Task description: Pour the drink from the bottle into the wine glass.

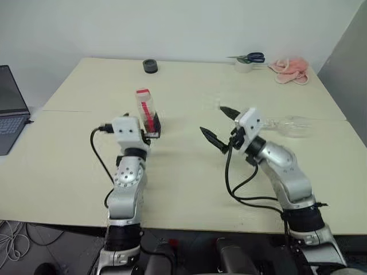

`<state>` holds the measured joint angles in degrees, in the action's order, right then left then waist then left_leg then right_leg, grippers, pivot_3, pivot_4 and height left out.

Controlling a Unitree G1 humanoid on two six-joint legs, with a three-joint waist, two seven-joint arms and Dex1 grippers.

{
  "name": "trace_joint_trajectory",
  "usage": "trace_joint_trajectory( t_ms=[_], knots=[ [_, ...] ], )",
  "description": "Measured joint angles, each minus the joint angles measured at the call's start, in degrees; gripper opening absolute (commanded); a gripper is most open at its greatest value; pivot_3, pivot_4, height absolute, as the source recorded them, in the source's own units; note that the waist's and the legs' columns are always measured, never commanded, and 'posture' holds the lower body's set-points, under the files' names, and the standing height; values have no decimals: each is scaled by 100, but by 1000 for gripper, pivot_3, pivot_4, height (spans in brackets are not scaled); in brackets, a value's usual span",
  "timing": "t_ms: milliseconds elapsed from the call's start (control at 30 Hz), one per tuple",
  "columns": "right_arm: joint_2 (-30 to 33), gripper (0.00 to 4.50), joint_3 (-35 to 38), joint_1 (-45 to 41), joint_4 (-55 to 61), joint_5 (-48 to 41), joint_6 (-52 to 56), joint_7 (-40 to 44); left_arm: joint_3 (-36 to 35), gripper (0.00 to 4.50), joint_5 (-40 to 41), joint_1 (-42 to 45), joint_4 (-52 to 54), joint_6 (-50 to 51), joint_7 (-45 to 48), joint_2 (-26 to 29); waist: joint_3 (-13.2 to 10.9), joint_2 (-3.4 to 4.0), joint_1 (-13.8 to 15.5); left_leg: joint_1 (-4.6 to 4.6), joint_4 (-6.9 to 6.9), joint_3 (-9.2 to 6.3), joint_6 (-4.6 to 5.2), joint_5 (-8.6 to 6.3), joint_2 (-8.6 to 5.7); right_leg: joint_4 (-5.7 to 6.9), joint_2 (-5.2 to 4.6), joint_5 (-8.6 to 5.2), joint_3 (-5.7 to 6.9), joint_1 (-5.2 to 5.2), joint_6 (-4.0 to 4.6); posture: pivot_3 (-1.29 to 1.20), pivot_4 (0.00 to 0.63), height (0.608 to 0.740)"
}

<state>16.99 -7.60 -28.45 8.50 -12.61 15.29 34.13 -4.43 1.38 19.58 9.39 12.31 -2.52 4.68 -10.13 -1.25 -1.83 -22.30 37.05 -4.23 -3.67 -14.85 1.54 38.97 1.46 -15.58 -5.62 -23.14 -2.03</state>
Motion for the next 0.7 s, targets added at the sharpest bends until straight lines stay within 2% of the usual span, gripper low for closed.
trace_joint_trajectory(
  t_ms=[233,700],
  knots=[
    [-38,4500,-191,-147,-283,-62,123,430,143,4469,-258,371,-322,245,-297,-126,0,0,-1,-15,1,-4,0,0,-2,-3,-8,0,6,-10,0,0,150,740],
    [-98,4500,-281,-147,-254,-65,320,478,108,4469,-557,698,-553,491,-830,-230,0,0,2,-17,4,-9,-1,1,-4,0,-9,0,11,-10,0,0,150,740]
  ],
)
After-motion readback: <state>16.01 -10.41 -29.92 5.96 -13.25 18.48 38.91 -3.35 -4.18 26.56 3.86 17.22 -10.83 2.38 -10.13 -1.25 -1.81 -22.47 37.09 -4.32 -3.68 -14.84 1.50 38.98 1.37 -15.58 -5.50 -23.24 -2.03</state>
